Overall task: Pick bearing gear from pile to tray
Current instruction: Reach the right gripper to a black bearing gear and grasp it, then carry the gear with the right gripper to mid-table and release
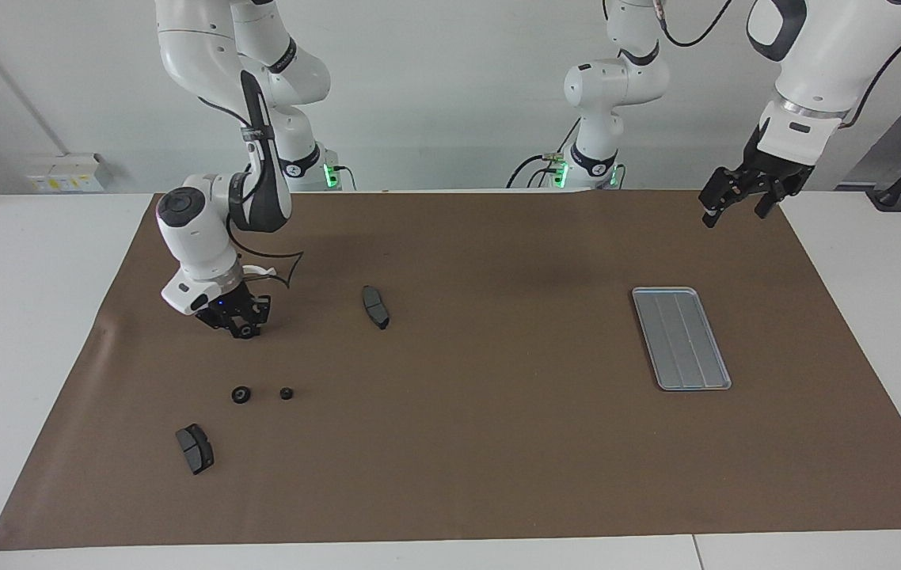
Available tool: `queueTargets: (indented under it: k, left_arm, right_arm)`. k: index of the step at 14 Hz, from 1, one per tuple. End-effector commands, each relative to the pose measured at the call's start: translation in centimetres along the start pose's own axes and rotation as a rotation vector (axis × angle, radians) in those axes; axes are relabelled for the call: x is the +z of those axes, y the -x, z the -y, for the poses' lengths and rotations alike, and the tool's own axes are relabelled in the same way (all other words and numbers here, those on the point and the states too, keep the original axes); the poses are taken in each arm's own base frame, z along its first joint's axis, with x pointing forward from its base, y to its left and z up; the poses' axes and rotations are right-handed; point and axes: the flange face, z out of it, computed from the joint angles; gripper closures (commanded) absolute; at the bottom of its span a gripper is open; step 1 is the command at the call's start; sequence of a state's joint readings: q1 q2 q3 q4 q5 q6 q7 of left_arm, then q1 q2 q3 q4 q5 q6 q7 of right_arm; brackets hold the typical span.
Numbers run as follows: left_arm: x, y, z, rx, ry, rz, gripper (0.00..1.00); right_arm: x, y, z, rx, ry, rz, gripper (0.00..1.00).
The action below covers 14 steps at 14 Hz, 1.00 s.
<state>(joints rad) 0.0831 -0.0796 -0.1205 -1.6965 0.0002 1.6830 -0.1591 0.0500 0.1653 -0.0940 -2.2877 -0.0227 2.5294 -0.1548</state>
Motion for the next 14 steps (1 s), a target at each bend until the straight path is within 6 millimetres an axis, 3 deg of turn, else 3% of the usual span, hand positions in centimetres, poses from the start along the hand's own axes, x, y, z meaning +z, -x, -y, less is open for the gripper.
queueTargets:
  k: [1, 5, 8, 10, 14]
  left_arm:
    - [-0.2, 0.6, 0.1, 0.001, -0.006, -0.004, 0.00]
    - [-0.2, 0.6, 0.1, 0.001, -0.006, -0.004, 0.00]
    - [-0.2, 0.6, 0.1, 0.001, -0.006, -0.004, 0.00]
    - [-0.2, 0.6, 0.1, 0.001, -0.006, -0.004, 0.00]
    - [-0.2, 0.6, 0.1, 0.001, -0.006, -0.004, 0.00]
  right_arm:
    - [0.2, 0.0, 0.2, -0.021, 0.000, -0.027, 1.00]
    - [-1.2, -1.0, 0.3, -0.021, -0.002, -0.020, 1.00]
    - [-5.1, -3.2, 0.4, 0.037, -0.009, 0.003, 1.00]
    - [-7.8, -5.7, 3.2, 0.067, -0.017, -0.006, 1.00]
    - [-11.3, -9.9, 10.2, 0.148, -0.073, -0.075, 1.00]
